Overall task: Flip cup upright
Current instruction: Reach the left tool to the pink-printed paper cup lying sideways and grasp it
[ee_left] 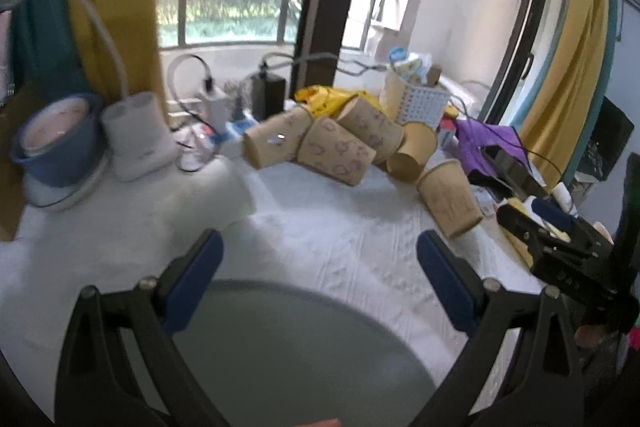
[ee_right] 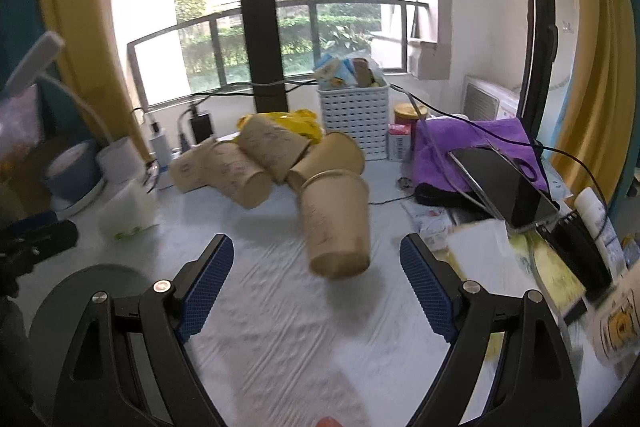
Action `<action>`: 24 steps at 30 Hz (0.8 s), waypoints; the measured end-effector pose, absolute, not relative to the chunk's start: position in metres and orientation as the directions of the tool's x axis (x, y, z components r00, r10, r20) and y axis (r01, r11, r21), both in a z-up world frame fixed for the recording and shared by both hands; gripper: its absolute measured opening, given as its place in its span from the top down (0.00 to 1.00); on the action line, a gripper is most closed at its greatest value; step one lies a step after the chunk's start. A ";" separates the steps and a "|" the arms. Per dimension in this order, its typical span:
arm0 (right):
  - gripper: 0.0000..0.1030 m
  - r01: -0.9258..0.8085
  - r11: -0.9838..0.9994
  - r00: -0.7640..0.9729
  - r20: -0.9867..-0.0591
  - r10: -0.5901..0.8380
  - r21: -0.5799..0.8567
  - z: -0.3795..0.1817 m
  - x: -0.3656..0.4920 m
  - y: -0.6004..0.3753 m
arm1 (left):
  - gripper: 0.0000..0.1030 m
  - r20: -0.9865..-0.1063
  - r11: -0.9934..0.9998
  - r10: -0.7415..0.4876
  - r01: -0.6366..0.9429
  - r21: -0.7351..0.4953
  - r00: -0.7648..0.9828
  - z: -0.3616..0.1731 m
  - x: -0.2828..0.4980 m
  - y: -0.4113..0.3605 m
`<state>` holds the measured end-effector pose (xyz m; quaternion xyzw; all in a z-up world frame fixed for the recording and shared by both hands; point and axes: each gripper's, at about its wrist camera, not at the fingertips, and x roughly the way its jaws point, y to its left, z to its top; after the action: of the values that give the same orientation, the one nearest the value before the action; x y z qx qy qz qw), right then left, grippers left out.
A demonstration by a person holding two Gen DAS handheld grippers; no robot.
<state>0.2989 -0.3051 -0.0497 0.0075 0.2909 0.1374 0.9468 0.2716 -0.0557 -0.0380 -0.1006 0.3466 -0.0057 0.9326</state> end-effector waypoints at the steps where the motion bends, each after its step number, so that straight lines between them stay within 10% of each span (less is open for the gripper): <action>1: 0.15 -0.252 0.963 0.793 -0.551 0.261 0.094 -0.051 0.306 -0.306 | 0.05 -0.658 0.978 -0.086 -0.062 -0.198 0.748 -0.042 0.284 -0.058; 24: 0.15 -0.213 0.969 0.753 -0.610 0.247 0.128 -0.074 0.379 -0.314 | 0.05 -0.785 0.933 -0.089 -0.225 -0.282 0.613 -0.092 0.452 -0.066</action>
<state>0.3790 -0.3142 -0.0737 0.0254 0.3291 0.1229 0.9359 0.4519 -0.0665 -0.0916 -0.1794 0.4379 0.0387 0.8801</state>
